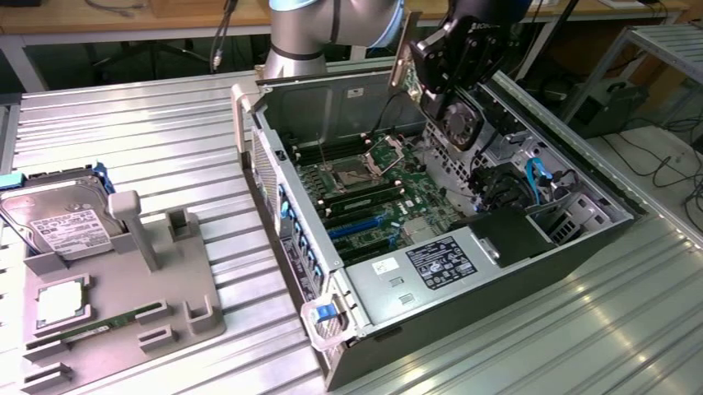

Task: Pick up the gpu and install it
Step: 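Pick up the gpu and move the gpu toward the slot, then insert the gpu into the slot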

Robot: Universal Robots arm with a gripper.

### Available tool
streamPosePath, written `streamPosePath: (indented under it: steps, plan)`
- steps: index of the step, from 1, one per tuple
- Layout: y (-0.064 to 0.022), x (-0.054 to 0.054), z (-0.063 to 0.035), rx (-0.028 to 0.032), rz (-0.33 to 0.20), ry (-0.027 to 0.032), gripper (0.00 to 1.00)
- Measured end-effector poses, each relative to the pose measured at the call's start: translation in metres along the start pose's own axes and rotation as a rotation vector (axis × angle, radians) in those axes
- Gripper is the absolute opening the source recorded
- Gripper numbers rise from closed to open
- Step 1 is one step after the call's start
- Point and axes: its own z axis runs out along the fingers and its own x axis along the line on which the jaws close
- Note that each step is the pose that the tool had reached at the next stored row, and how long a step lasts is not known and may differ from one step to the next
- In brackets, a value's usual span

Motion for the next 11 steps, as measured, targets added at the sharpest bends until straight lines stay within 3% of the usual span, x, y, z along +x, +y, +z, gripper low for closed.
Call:
streamPosePath:
  steps: [11]
  plan:
    - [0.0,-0.0005,0.0001,0.0,0.002,0.0,0.28]
